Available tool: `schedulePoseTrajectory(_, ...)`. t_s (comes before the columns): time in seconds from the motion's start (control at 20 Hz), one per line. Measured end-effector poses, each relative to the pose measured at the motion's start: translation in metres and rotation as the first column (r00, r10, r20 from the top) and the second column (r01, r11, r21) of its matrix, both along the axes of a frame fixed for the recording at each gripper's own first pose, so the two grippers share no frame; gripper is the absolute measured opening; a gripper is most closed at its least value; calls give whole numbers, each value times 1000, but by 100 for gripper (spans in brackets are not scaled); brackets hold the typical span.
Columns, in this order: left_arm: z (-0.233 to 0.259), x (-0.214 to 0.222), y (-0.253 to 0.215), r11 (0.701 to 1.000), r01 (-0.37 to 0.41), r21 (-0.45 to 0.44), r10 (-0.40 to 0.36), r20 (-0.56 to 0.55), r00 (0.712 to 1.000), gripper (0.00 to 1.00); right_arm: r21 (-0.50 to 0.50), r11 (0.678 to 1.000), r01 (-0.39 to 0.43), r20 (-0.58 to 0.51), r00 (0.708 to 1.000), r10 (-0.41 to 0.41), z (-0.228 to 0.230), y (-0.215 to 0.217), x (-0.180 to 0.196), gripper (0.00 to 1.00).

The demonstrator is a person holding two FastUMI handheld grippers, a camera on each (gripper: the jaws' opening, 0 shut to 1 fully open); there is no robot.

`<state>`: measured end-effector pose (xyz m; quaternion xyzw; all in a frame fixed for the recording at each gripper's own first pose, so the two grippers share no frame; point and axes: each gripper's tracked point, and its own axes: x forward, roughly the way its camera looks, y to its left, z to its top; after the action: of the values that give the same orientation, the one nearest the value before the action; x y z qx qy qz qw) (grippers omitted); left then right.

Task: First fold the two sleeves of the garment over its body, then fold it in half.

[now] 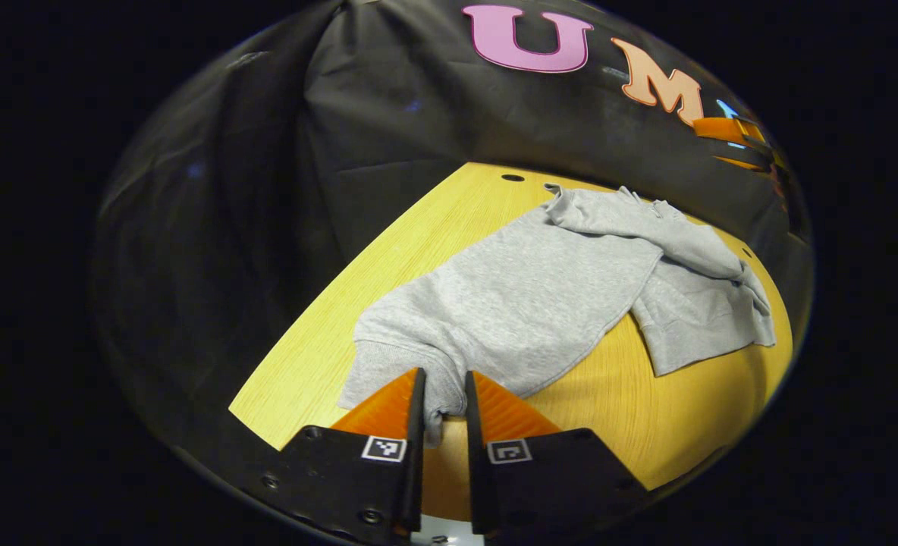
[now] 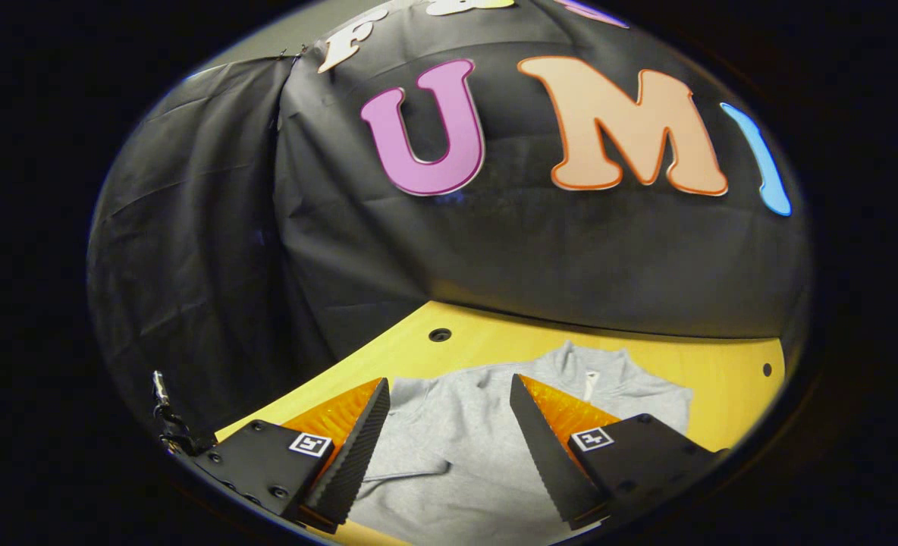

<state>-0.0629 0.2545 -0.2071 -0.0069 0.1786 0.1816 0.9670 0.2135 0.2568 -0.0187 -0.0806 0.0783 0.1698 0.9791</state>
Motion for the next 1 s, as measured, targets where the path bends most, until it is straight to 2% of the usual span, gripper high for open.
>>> schedulePoseTrajectory(0.1, 0, 11, -2, 1000, -1, -2, 1, 2, 1000, 13, -7, 999, 46, 27, 999, -46, 13, -27, -15, 99)
schedulePoseTrajectory(0.3, 2, 21, -4, 1000, -7, -30, 5, -34, 999, 2, -17, 990, 141, 62, 988, -140, 27, -81, -48, 98)
schedulePoseTrajectory(0.5, 8, 45, -22, 992, 18, -121, -22, -25, 999, 1, 12, 970, 242, 82, 967, -242, 37, -125, -79, 99)
schedulePoseTrajectory(0.65, 26, 66, -38, 986, 48, -158, -47, 13, 999, 0, 5, 953, 303, 106, 948, -301, 43, -153, -100, 98)
schedulePoseTrajectory(0.85, 53, 89, -76, 969, 121, -215, -109, 69, 992, 0, 29, 933, 359, 126, 925, -359, 47, -177, -118, 98)
schedulePoseTrajectory(1.0, 72, 105, -107, 958, 185, -218, -166, 101, 981, 0, 61, 921, 386, 108, 914, -390, 45, -193, -129, 98)
